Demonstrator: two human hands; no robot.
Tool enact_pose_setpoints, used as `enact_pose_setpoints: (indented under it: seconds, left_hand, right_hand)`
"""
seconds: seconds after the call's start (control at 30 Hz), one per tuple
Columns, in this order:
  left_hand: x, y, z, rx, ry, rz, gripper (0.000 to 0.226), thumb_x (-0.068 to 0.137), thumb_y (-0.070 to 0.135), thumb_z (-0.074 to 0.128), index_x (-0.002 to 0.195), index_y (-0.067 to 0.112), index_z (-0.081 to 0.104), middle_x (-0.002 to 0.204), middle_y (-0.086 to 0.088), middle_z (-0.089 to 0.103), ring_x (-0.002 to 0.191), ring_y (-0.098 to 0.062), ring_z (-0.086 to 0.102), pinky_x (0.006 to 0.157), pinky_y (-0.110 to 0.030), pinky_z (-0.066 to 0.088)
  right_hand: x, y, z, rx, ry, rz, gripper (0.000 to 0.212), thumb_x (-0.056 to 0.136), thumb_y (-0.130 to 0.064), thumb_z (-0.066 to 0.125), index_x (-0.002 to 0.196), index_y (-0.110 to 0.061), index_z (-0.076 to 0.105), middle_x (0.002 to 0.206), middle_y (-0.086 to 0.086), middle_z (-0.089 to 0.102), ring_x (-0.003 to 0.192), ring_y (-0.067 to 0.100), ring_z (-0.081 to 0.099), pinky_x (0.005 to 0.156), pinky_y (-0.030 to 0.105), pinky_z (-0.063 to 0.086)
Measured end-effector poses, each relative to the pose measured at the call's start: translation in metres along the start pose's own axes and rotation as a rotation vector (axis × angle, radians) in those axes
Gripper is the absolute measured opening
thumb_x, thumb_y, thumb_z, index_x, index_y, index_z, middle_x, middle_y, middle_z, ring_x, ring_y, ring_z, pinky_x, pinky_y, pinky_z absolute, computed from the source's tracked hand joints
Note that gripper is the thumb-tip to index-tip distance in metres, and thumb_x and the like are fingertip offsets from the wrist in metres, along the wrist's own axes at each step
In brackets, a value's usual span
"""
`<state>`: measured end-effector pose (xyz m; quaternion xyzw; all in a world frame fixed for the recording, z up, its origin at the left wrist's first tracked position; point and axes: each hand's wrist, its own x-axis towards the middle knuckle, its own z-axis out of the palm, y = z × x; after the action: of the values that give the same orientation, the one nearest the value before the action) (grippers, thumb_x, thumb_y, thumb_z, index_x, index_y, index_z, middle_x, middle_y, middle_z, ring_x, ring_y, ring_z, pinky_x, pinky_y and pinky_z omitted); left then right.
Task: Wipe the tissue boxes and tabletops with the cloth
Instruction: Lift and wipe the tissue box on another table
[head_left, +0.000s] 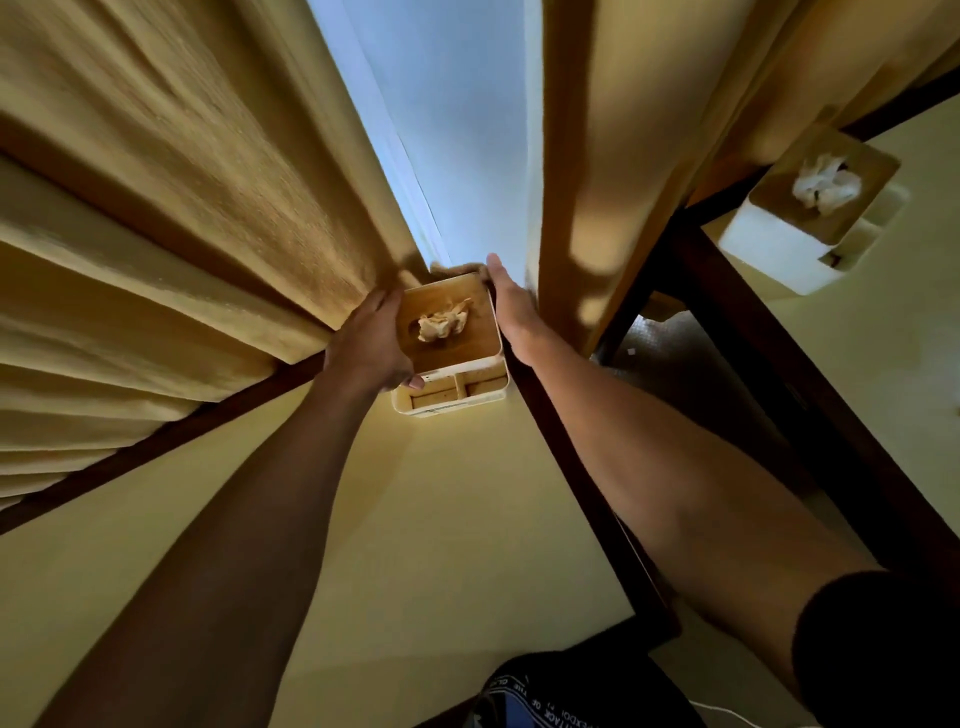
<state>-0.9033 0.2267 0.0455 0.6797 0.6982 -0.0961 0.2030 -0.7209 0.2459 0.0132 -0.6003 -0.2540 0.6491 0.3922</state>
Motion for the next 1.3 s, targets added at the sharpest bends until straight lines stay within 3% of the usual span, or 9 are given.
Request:
enact_pose_setpoints:
  seconds: [0.07,0.17,0.27,0.4,0.63,0.8,1.03,1.13,1.3]
  left_hand:
    - [0.001,-0.001,0.0,-0.001,0.008,0.0,0.138,0.055,0.032,0.102,0.164,0.022,0.018,0.169,0.005,0.021,0.153,-0.026,0.03,0.117,-0.052,0.039]
    - [0.001,-0.001,0.001,0.003,0.019,0.007,0.135,0.058,0.032,0.101,0.164,0.02,0.019,0.169,0.005,0.021,0.152,-0.026,0.031,0.117,-0.048,0.036]
    - [0.0,-0.003,0.003,-0.004,0.019,0.018,0.134,0.059,0.034,0.1,0.164,0.019,0.018,0.17,0.005,0.02,0.153,-0.026,0.03,0.117,-0.049,0.036]
    - [-0.001,-0.004,0.0,0.003,0.006,0.033,0.133,0.061,0.035,0.1,0.164,0.019,0.018,0.169,0.002,0.021,0.153,-0.027,0.028,0.119,-0.049,0.035]
    - [0.002,-0.008,0.002,0.022,0.006,0.071,0.132,0.062,0.036,0.099,0.163,0.015,0.017,0.169,0.001,0.021,0.153,-0.027,0.028,0.117,-0.049,0.038]
    - [0.008,-0.011,0.005,0.064,0.0,0.102,0.132,0.063,0.04,0.098,0.163,0.015,0.015,0.169,0.0,0.019,0.154,-0.027,0.026,0.116,-0.052,0.04]
    - [0.012,-0.015,0.006,0.113,0.014,0.143,0.127,0.067,0.04,0.095,0.163,0.013,0.015,0.169,-0.003,0.018,0.151,-0.029,0.03,0.113,-0.05,0.042]
    - [0.012,-0.016,0.006,0.096,0.026,0.143,0.12,0.071,0.035,0.092,0.162,0.014,0.018,0.169,-0.002,0.02,0.15,-0.029,0.031,0.112,-0.048,0.042]
    - [0.009,-0.022,0.006,0.003,-0.018,0.162,0.13,0.069,0.045,0.094,0.165,0.017,0.011,0.173,0.001,0.007,0.158,-0.025,0.016,0.119,-0.05,0.034]
  right_hand:
    - [-0.013,0.018,0.0,0.056,-0.05,-0.075,0.04,0.115,-0.038,0.031,0.12,-0.021,0.067,0.105,0.003,0.073,0.089,0.005,0.067,0.098,0.028,0.051]
    - [-0.017,0.069,0.001,0.09,0.002,-0.156,0.053,0.11,-0.05,0.038,0.147,-0.018,0.058,0.141,0.017,0.065,0.128,0.019,0.062,0.12,0.049,0.04]
    - [-0.029,0.117,0.003,-0.002,0.17,-0.199,0.056,0.101,-0.06,0.048,0.139,-0.023,0.065,0.141,0.002,0.066,0.134,0.019,0.059,0.119,0.05,0.04]
    - [-0.072,0.117,0.021,-0.005,0.297,-0.201,0.044,0.111,-0.043,0.043,0.152,-0.032,0.052,0.138,-0.017,0.056,0.133,0.007,0.05,0.115,0.033,0.039]
    - [-0.081,0.122,0.085,0.23,0.664,-0.111,0.052,0.112,-0.033,0.042,0.162,-0.043,0.031,0.155,0.009,0.052,0.13,0.03,0.06,0.11,0.05,0.051]
    - [-0.076,0.112,0.125,0.447,0.798,-0.007,0.057,0.114,-0.022,0.037,0.167,-0.03,0.017,0.161,0.02,0.041,0.138,0.04,0.05,0.108,0.041,0.045]
    - [-0.078,0.12,0.179,0.525,0.746,0.159,0.043,0.112,-0.016,0.038,0.153,-0.009,0.042,0.157,0.026,0.042,0.14,0.039,0.048,0.113,0.042,0.045]
    - [-0.095,0.115,0.186,0.573,0.563,0.205,0.046,0.105,-0.009,0.044,0.151,-0.006,0.045,0.15,0.025,0.051,0.135,0.042,0.054,0.107,0.045,0.048]
    - [-0.131,0.111,0.178,0.693,0.392,0.223,0.026,0.1,0.0,0.05,0.12,-0.004,0.065,0.114,0.019,0.074,0.098,0.027,0.071,0.086,0.037,0.059]
